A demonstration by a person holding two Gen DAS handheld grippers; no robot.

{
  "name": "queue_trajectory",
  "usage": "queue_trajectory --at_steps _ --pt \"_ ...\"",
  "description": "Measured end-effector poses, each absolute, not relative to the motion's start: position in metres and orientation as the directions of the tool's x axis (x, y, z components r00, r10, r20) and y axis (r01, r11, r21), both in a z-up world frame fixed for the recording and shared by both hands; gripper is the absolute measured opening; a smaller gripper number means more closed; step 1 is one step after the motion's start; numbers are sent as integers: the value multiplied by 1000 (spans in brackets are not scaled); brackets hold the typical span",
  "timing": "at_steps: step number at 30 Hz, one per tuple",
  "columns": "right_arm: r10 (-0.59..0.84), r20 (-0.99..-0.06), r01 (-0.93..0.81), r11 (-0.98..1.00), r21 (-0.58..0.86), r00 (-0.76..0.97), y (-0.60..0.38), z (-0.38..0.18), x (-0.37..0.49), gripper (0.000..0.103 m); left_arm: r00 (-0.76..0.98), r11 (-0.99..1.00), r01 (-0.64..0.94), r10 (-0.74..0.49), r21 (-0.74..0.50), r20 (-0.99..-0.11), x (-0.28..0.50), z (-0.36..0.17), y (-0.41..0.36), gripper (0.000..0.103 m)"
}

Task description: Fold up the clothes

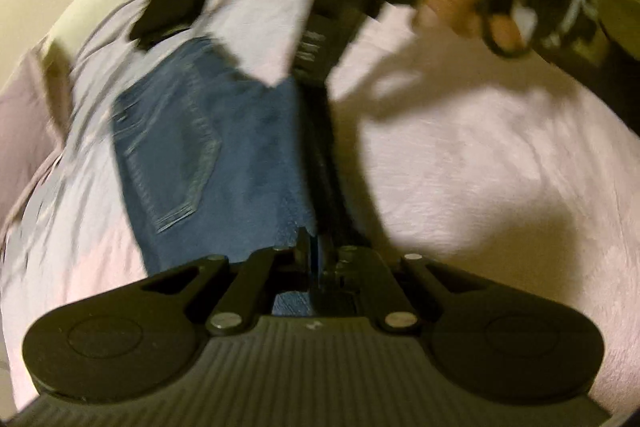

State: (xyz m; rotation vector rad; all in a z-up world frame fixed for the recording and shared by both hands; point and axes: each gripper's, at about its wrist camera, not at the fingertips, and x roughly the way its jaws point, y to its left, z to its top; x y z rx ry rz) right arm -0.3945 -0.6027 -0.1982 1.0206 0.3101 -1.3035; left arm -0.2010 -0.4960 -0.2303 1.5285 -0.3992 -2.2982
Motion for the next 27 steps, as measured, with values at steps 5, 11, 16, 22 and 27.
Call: queue_trajectory --at_steps 5,11,16,22,27 --pt "-632 -720 892 -97 441 288 -588 -192 -393 6 -338 -909 141 -417 393 -843 -196 -239 -491 2" --pt "-595 -724 873 -76 482 348 -579 -184 -410 6 -340 -916 225 -394 333 -854 -186 -224 -491 10" --pt "-600 -731 895 -56 443 324 -575 -162 -440 39 -395 -918 324 -352 231 -848 -179 -197 -495 13" --pt "-631 -698 901 4 434 339 -625 -142 -464 58 -424 -849 514 -379 126 -823 -172 -169 -522 26" --pt "-553 -689 884 310 351 468 -701 -151 -439 58 -324 -746 659 -390 89 -862 -180 -189 -556 26"
